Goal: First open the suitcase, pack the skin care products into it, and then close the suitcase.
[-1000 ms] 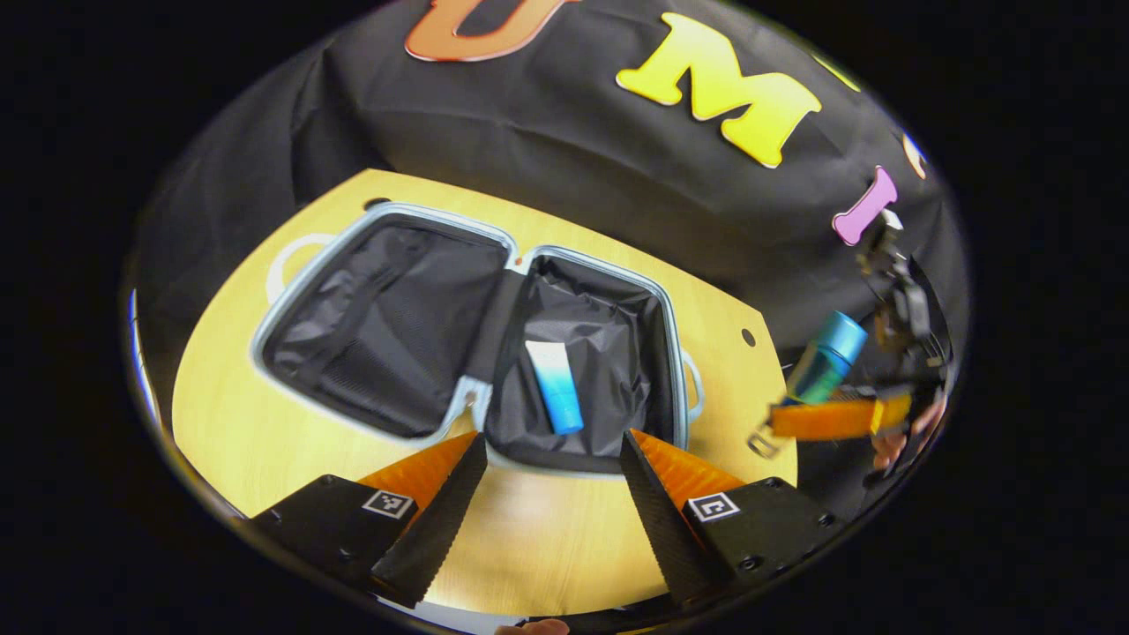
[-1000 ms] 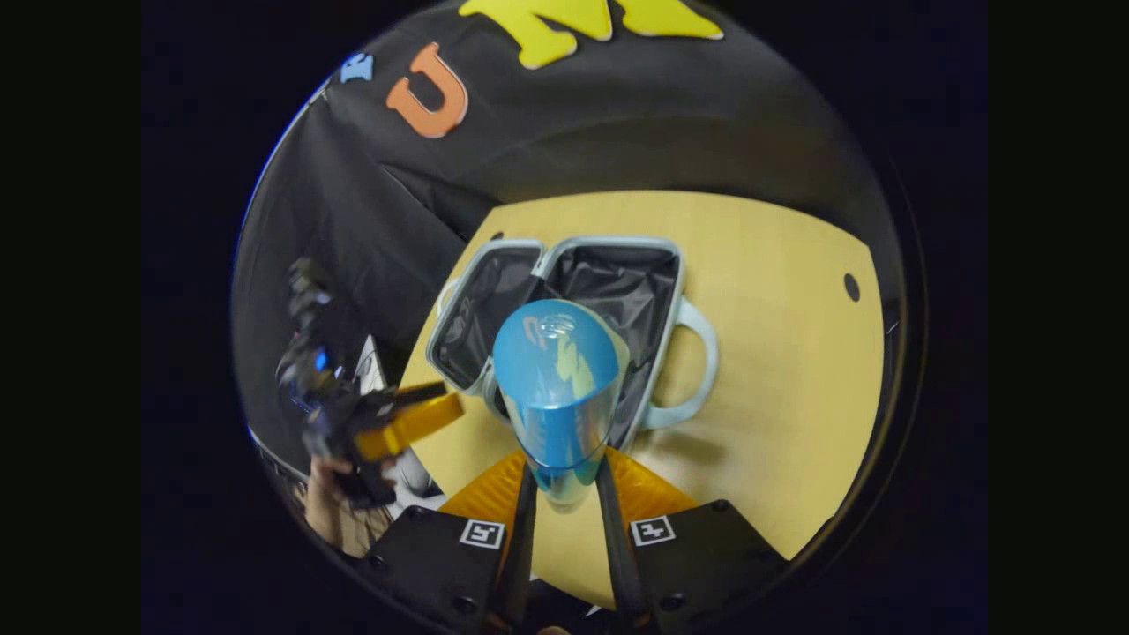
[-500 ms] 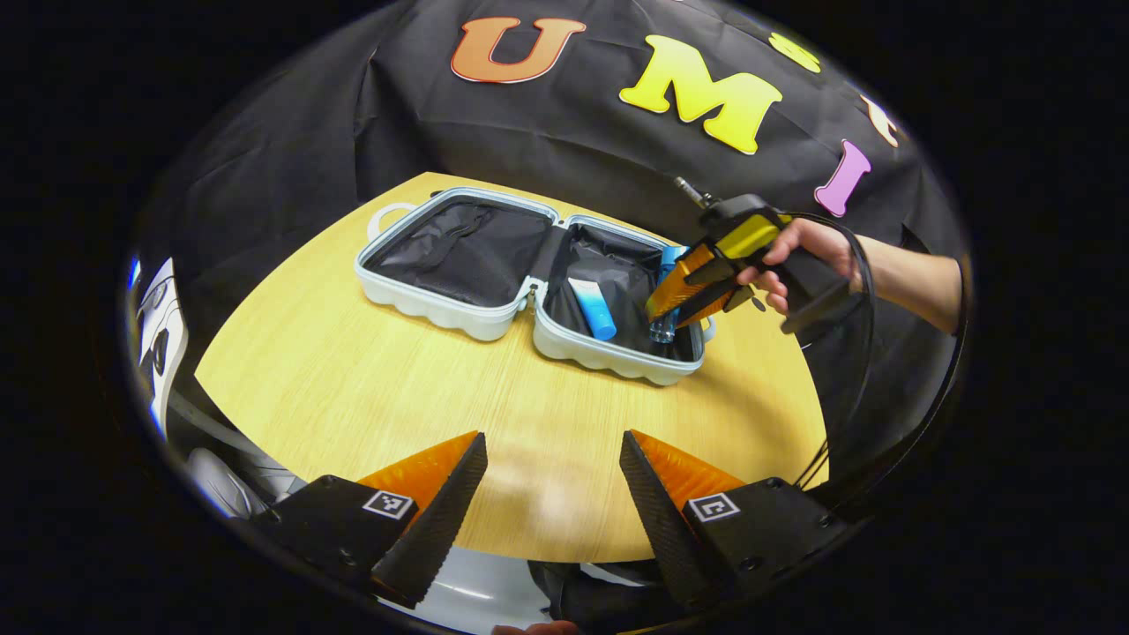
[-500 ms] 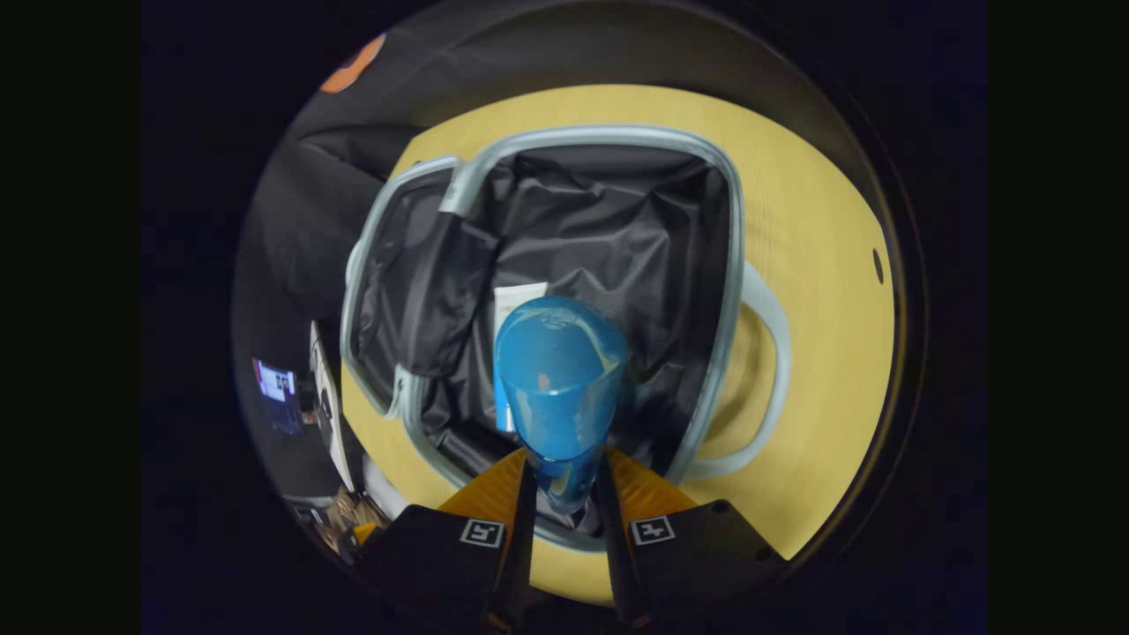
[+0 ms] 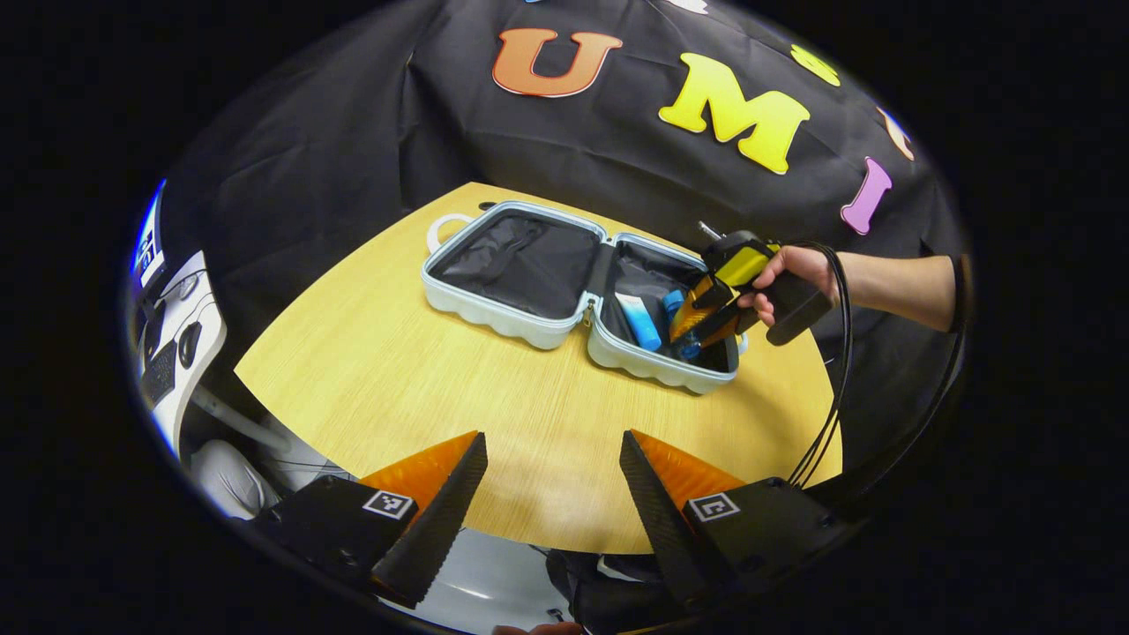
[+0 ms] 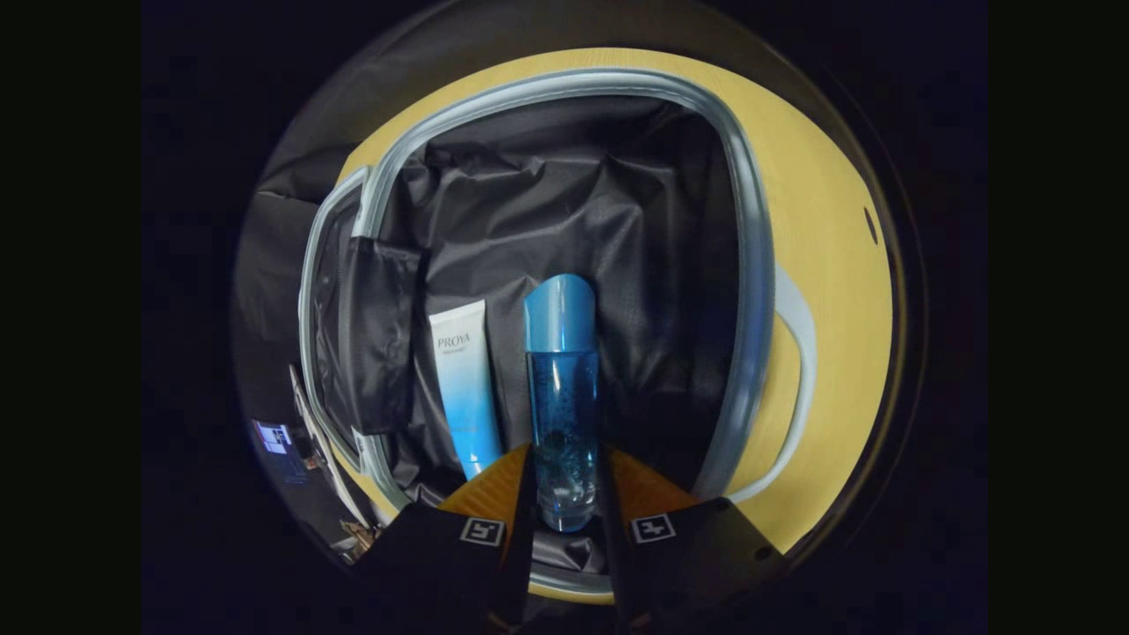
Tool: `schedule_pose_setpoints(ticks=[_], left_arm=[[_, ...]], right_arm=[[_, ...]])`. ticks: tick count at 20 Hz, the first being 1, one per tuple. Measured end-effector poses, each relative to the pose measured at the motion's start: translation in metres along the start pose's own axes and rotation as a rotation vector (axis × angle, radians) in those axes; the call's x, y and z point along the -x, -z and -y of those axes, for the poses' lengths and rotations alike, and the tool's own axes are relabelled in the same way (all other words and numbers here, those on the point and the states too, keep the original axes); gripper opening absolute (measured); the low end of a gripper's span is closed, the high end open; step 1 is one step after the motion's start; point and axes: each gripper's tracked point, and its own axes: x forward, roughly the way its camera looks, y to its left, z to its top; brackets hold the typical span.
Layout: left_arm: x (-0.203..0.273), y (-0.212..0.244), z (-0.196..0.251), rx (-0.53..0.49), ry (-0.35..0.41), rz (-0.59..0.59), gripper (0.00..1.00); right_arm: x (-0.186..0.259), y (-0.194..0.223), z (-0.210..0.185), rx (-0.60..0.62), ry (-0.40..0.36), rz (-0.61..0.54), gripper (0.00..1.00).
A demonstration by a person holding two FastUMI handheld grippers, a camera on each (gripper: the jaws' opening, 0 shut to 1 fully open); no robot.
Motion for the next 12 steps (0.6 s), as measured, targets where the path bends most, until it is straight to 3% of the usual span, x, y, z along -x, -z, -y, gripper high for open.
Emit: schedule_pose_setpoints(ticks=[4, 12], left_arm=[[0.000, -0.017, -0.008, -0.003, -0.016, 0.030, 0.97], [-0.021, -0.085, -0.046, 0.022, -0.025, 0.080, 0.97]], right_arm=[[-0.003, 0.000, 0.006, 0.037, 0.043, 0.031, 0.32], [0.015, 0.020, 0.002, 0.129, 0.019, 0.057, 0.43]])
